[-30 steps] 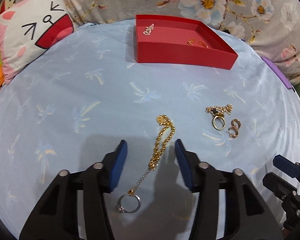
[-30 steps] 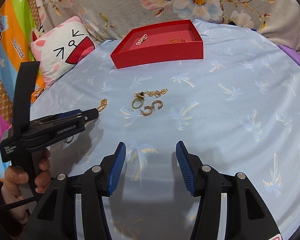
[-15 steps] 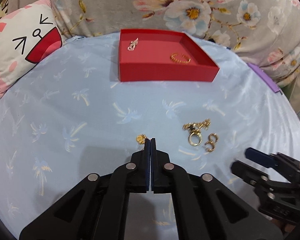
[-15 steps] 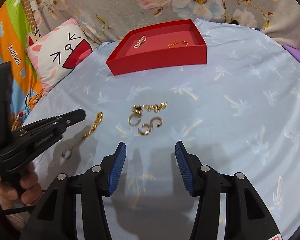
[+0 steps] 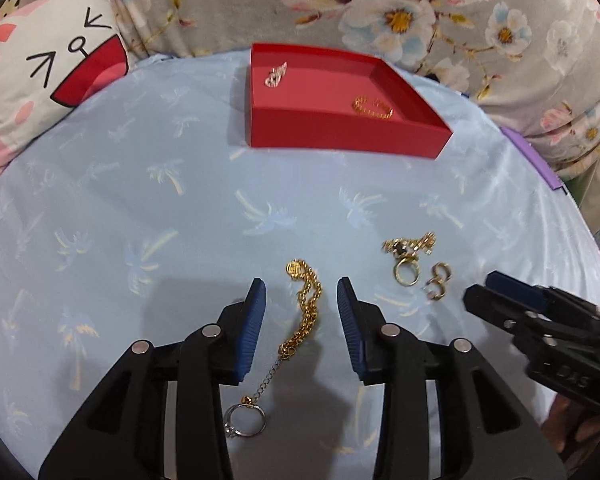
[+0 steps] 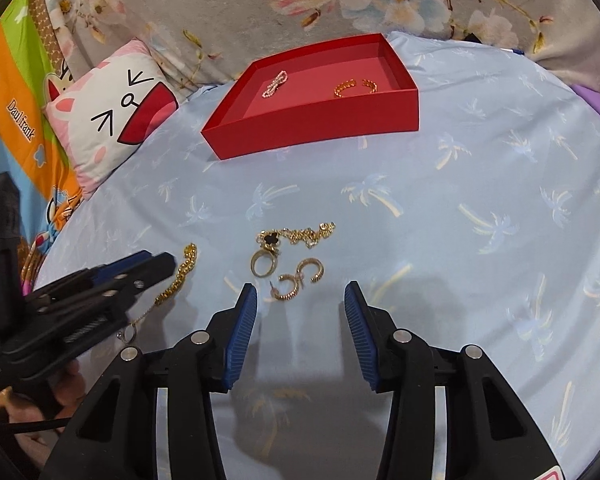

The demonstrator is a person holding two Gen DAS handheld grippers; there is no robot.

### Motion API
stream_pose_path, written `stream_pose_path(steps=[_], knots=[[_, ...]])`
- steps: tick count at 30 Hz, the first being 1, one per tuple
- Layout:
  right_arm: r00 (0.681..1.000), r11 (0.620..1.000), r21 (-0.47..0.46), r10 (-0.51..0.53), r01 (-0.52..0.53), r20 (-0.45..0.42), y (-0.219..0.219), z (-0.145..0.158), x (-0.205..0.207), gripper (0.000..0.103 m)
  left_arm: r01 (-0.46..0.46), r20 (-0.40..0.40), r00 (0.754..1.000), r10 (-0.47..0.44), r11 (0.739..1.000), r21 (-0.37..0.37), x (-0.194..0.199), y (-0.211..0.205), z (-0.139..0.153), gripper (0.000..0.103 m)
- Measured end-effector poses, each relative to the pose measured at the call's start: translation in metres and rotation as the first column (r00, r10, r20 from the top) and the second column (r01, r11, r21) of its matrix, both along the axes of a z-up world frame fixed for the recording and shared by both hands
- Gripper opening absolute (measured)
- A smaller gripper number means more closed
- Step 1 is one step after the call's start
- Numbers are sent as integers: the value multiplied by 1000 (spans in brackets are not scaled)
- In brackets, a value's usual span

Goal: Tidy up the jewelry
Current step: 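Lower the left gripper onto the gold chain and grasp it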

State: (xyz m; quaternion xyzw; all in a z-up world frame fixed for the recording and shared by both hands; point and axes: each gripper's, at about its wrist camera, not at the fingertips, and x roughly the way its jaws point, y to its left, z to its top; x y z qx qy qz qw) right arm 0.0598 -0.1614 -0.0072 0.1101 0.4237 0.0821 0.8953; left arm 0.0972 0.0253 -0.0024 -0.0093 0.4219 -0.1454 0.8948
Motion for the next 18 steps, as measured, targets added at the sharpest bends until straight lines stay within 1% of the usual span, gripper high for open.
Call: stream_pose_path(steps=[2,3,5,6,7,8,9,11,13,14,18], knots=[[1000,1000,6,-4,4,-3,-2,-1,-2,44,-4,-13,1000,5,1000,20,5,-5,-8,36],[1000,1000,7,-5,5,-4,-2,-1,-2,44,-7,8,1000,7,999,40,5,-8,-10,36],[1000,1000,4,-6,6,-4,-2,-1,-2,44,-7,20,1000,5,997,74,7,-13,-11,35],[1000,1000,3,-6,6,-5,-2,-1,-1,44,0,31,1000,-3,995,100,8,-18,-12,30],[1000,1000,1,-6,6,-4,-2,-1,0,44,2,41,999,-7,992,123,8,-21,-12,23],[1000,1000,2,-5,5,-3,-2,-1,0,44,5,45,999,-11,990,141,8,-23,-12,11],[1000,1000,4,-5,5,-4,-2,-2,2,44,17,43,999,-23,990,140,8,-25,-12,6],[1000,1000,6,-3,3,-6,-3,-3,4,44,20,45,999,-27,989,146,8,-25,-11,6],[1000,1000,6,-1,1,-7,-2,-3,7,44,20,35,999,-25,992,126,8,-21,-10,4],[1000,1000,5,2,-2,-5,-1,-3,8,44,15,40,999,-20,993,119,7,-20,-7,0],[1000,1000,-3,25,-25,4,5,0,14,44,7,40,999,-9,998,65,7,-11,6,0]])
